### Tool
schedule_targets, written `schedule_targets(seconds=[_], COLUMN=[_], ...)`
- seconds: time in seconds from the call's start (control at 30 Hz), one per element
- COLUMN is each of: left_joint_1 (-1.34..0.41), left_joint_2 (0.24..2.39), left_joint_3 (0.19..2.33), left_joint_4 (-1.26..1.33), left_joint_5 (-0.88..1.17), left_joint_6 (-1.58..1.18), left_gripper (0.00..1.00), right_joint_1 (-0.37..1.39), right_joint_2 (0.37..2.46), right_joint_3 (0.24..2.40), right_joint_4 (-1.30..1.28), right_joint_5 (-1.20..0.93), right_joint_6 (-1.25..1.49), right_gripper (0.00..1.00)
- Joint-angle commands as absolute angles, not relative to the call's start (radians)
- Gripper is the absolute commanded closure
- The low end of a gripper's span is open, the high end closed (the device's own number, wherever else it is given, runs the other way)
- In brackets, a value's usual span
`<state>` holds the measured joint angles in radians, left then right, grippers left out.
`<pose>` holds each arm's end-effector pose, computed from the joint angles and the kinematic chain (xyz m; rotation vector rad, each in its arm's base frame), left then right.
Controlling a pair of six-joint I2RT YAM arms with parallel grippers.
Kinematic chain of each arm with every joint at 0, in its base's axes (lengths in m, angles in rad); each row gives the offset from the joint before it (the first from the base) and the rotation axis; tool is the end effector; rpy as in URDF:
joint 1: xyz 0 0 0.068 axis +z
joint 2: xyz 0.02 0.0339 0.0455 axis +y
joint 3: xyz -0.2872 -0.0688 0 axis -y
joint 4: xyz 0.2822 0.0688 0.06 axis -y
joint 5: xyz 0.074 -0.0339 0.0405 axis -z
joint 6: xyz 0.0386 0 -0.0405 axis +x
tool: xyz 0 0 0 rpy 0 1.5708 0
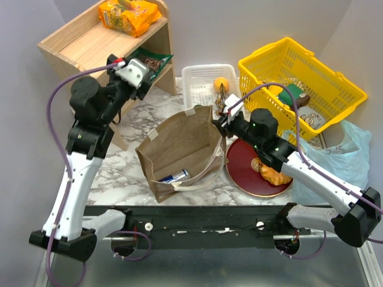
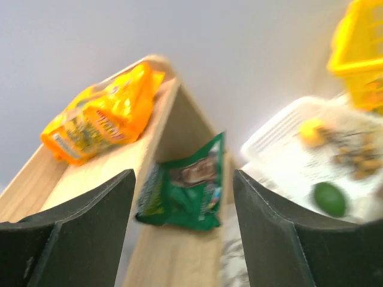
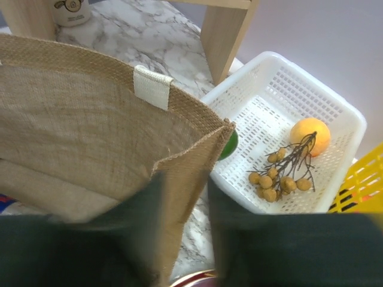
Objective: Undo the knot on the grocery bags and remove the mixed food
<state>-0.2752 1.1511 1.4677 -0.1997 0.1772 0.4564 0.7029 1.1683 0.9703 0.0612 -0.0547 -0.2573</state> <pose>0.2519 -0.0782 0.5337 0.6532 1.3010 0.0192 0.2332 0.2004 0.3657 -0.8315 1.5078 0.3775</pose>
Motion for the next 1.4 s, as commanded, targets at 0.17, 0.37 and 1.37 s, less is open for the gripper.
schedule_targets(seconds=[0.17, 0.37, 1.37], left_joint_1=[-0.276, -0.282, -0.463], left_joint_2=[1.06, 1.048, 1.292], left_joint_3=[1.198, 1.091, 1.397], left_joint_4=[-0.629, -0.597, -0.492], left_joint_5=[0.524, 0.543, 0.18], left_joint_6=[0.279, 0.207, 0.359], left_gripper=[0.23, 0.22, 1.0], right_joint_1=[0.696, 0.696, 0.71], right_joint_2=[1.102, 1.029, 1.2], right_joint_3=[0.937, 0.819, 1.257], right_joint_4=[-0.035, -0.074, -0.152], right_joint_5=[-0.257, -0.36, -0.754], right_joint_6=[-0.247, -0.199, -0.278], right_gripper=[0.01, 0.01, 0.01])
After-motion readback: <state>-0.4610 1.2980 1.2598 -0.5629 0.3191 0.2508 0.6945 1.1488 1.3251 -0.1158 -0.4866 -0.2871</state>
